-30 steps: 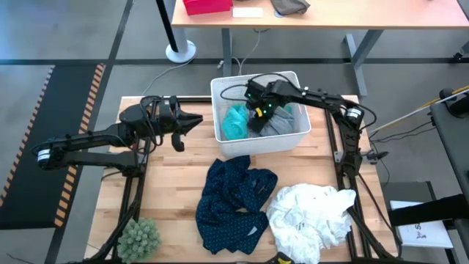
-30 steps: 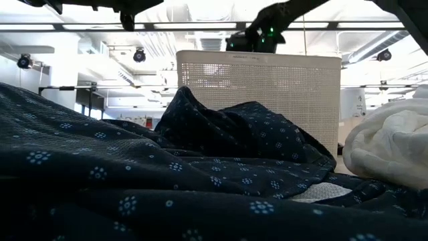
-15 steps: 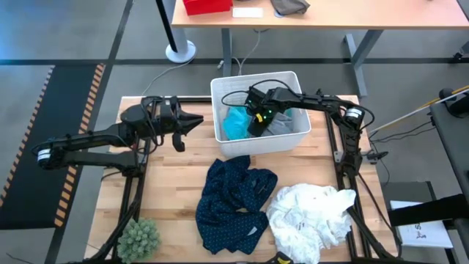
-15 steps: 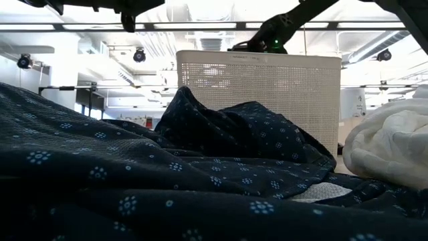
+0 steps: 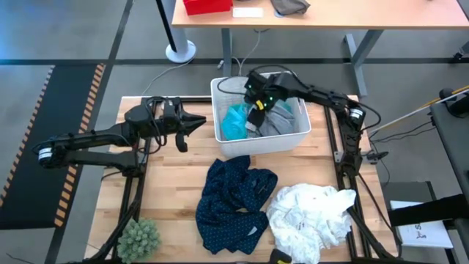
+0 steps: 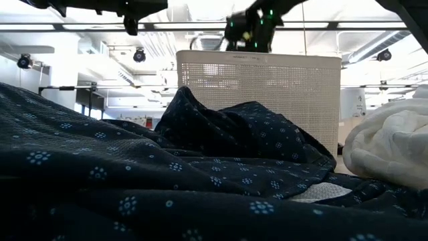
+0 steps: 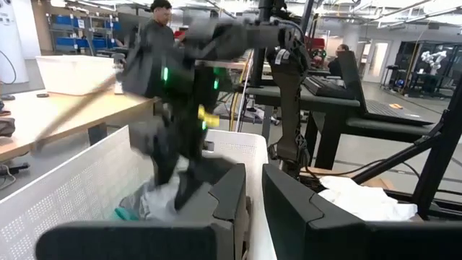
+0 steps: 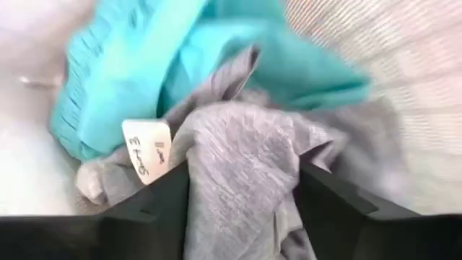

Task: Sort clothes
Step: Put the gray shirt in the bin, then put the blue polo in the bin

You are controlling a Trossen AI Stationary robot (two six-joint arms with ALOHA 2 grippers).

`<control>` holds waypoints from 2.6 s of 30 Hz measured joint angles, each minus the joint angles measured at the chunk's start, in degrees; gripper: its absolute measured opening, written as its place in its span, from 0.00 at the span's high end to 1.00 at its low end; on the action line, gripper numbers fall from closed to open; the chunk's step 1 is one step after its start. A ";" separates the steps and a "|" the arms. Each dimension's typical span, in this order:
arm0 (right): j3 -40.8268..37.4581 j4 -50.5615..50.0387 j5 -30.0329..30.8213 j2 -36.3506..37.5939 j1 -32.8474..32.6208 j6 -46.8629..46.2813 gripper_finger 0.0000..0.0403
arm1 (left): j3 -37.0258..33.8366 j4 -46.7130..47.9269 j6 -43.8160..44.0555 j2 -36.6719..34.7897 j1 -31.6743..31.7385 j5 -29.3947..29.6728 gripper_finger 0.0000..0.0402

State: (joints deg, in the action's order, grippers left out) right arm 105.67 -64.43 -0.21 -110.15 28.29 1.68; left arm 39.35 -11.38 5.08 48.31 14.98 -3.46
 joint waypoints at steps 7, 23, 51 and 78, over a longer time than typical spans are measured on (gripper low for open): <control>14.65 -7.10 0.40 0.15 -0.33 1.27 0.33 | -0.01 0.00 -0.02 -0.30 0.00 0.00 0.91; 28.07 -19.03 -0.59 6.80 -6.33 6.45 0.27 | -0.02 0.01 -0.07 -2.99 0.00 0.00 0.91; -7.29 16.66 1.78 8.21 -42.66 -10.76 0.23 | -0.07 0.81 -0.07 -3.80 0.00 0.00 0.91; -14.56 30.58 4.39 -10.51 -39.83 -21.37 0.14 | -0.07 1.40 -0.09 -3.76 0.00 0.00 0.91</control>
State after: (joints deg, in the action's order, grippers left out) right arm 91.11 -33.85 4.18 -120.65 -11.54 -19.69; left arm 39.29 -9.98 4.99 44.56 14.98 -3.46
